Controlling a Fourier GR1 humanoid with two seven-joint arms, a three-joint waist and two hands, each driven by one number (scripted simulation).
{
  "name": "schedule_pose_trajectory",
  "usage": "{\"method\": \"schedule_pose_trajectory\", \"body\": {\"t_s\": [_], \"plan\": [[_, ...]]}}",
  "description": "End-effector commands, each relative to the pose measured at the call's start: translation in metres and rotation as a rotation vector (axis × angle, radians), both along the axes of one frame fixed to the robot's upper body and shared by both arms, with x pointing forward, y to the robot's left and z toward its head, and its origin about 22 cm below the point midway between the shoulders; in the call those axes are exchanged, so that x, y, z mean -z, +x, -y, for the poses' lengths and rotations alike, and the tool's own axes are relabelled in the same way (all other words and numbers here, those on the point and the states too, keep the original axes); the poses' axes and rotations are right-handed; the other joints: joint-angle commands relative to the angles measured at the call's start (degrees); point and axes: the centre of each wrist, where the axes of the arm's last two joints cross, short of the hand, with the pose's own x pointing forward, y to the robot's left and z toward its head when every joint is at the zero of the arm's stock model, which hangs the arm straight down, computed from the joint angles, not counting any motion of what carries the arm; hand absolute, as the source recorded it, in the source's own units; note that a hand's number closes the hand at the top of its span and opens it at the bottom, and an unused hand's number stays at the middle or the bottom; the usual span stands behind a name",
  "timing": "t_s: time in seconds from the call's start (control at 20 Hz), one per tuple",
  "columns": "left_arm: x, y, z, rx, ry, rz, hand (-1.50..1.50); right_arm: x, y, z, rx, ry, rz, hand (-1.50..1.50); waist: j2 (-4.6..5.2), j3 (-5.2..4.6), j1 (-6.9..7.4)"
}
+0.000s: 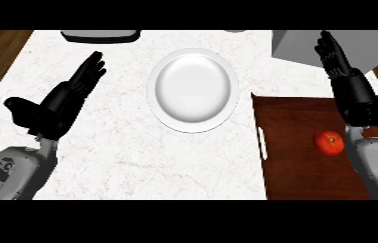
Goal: Pick the tomato from the tray and place it in the plate
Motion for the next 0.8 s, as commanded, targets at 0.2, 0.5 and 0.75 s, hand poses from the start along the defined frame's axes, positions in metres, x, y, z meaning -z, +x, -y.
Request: {"method": "schedule_pose_trajectory", "body": {"t_s": [0.2,0.5,0.75], "plan": [[0.045,-0.027,-0.046,-0.202,0.015,-0.048,0.0,0.045,0.001,-0.018,0.026,0.296,-0.331,1.5,-0.43,0.22,0.77],[0.091,-0.06,-0.05,-0.252,-0.028,-0.118,0.0,0.079,-0.026,-0.019,0.435,0.143,-0.09,-1.5,-0.62,0.24,-0.13],[0.11,-0.047,-0.031,-0.24,-0.028,-0.103,0.0,0.113,-0.066,-0.032,0.384,0.056,0.005,-1.5,-0.6,0.24,-0.85]]}}
